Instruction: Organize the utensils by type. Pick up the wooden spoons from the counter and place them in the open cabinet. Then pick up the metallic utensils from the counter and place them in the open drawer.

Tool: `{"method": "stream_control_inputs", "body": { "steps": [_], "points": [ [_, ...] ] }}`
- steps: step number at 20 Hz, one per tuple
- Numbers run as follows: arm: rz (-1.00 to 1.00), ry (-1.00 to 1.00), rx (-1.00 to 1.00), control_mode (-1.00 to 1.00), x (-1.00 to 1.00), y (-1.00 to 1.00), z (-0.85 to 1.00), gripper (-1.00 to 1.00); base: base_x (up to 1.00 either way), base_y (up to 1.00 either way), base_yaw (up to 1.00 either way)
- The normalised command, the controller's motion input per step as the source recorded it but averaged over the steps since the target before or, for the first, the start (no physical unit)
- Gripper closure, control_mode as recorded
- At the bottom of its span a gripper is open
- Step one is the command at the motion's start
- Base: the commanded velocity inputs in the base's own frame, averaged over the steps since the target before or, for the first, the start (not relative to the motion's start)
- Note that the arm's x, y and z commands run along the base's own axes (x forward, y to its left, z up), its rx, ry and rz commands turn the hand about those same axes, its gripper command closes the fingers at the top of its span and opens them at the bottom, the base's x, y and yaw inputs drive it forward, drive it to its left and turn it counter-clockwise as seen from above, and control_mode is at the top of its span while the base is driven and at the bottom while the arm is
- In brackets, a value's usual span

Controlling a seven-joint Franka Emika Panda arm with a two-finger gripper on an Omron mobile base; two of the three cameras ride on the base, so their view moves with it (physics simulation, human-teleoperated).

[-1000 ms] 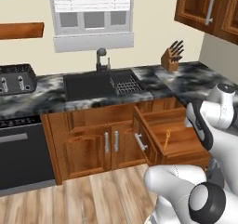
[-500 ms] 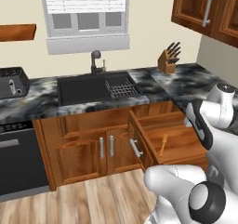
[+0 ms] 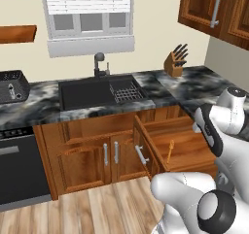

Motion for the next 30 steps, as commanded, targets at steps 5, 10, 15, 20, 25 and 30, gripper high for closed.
{"method": "stream_control_inputs", "body": {
  "steps": [5,10,15,20,25,30],
  "points": [
    [0.0,0.0,0.0,1.0,0.0,0.0,0.0,1.0,0.0,0.0,0.0],
    [-0.01,0.02,0.0,-1.0,0.08,0.06,-0.02,1.0,0.02,0.01,0.0],
    [-0.16,0.07,0.0,-1.0,0.5,0.07,-0.13,1.0,0.0,0.0,0.0],
    [-0.23,0.18,0.0,-1.0,0.65,0.0,-0.22,1.0,0.0,0.0,0.0],
    [-0.21,0.14,0.04,-1.0,0.62,-0.06,-0.32,1.0,0.0,0.0,0.0],
    [-0.17,0.04,0.09,-1.0,0.59,-0.05,-0.33,1.0,0.0,0.0,0.0]
  ]
}}
